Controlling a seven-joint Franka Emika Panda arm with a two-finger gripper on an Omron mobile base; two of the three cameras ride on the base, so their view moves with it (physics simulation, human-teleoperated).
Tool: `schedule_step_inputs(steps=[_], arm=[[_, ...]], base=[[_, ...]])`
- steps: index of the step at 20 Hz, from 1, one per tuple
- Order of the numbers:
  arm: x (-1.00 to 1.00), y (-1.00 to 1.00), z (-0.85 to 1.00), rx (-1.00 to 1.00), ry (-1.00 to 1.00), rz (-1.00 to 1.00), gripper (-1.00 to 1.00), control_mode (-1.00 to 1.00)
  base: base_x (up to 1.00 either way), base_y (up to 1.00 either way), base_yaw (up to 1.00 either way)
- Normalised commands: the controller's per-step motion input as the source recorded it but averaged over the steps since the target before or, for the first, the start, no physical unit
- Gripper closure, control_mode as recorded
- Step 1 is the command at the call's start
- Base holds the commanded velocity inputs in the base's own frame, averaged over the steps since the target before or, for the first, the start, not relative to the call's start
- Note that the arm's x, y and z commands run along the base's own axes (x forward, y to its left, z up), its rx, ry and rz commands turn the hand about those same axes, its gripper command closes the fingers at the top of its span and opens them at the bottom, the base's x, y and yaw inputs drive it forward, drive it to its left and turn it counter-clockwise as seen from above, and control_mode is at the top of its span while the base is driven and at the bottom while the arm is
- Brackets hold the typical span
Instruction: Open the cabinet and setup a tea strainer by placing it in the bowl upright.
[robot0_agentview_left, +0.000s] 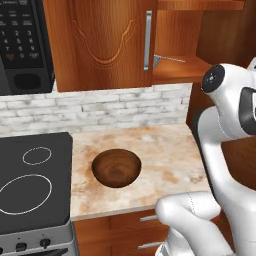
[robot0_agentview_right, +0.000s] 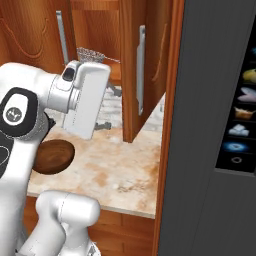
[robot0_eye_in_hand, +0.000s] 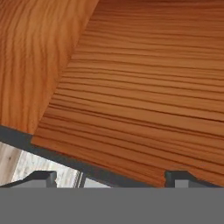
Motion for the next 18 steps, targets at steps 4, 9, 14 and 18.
schedule_step_inputs(steps=[4,9,14,18], arm=[[-0.29,-0.32,0.0,0.0,0.0,0.0,-1.0,-1.0],[-0.22,-0.1,0.0,0.0,0.0,0.0,-1.0,-1.0],[-0.04,0.91,0.0,0.0,-0.05,-0.11,-1.0,-1.0],[0.0,1.0,0.0,0.05,-0.17,-0.14,-1.0,-1.0]], base=[[0.0,0.0,0.0],[0.0,0.0,0.0],[0.0,0.0,0.0],[0.0,0.0,0.0]])
